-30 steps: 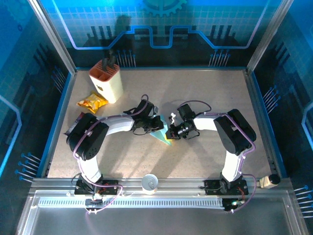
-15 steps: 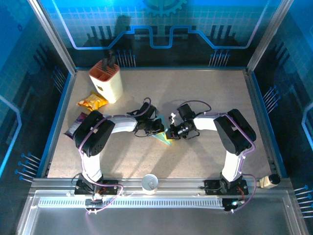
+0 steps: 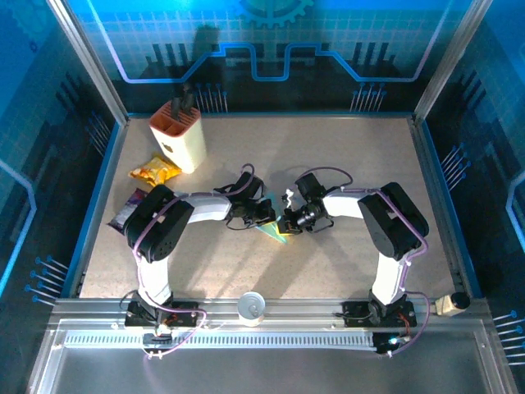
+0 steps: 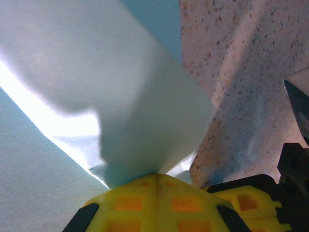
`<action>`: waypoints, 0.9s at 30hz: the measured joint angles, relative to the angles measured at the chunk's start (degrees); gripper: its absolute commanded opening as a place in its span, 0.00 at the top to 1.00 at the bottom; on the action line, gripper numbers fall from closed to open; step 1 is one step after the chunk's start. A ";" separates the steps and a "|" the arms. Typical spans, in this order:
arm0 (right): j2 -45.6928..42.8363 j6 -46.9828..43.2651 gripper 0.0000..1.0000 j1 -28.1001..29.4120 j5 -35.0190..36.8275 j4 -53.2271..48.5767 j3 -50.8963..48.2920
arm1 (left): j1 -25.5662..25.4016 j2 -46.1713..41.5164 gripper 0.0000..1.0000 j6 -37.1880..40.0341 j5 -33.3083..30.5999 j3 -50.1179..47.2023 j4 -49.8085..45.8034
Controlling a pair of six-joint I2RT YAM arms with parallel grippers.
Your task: Fold a paper plane with a square sheet of paper (fold left side to right side)
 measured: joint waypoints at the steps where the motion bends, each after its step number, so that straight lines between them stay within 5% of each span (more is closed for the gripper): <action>1: 0.00 0.00 1.00 0.00 0.07 0.00 0.00 | 0.07 0.00 0.95 -0.02 0.02 0.00 0.11; 27: 0.26 0.00 1.00 0.24 0.39 -0.83 0.37 | 8.44 1.66 0.94 1.66 4.55 -0.81 5.16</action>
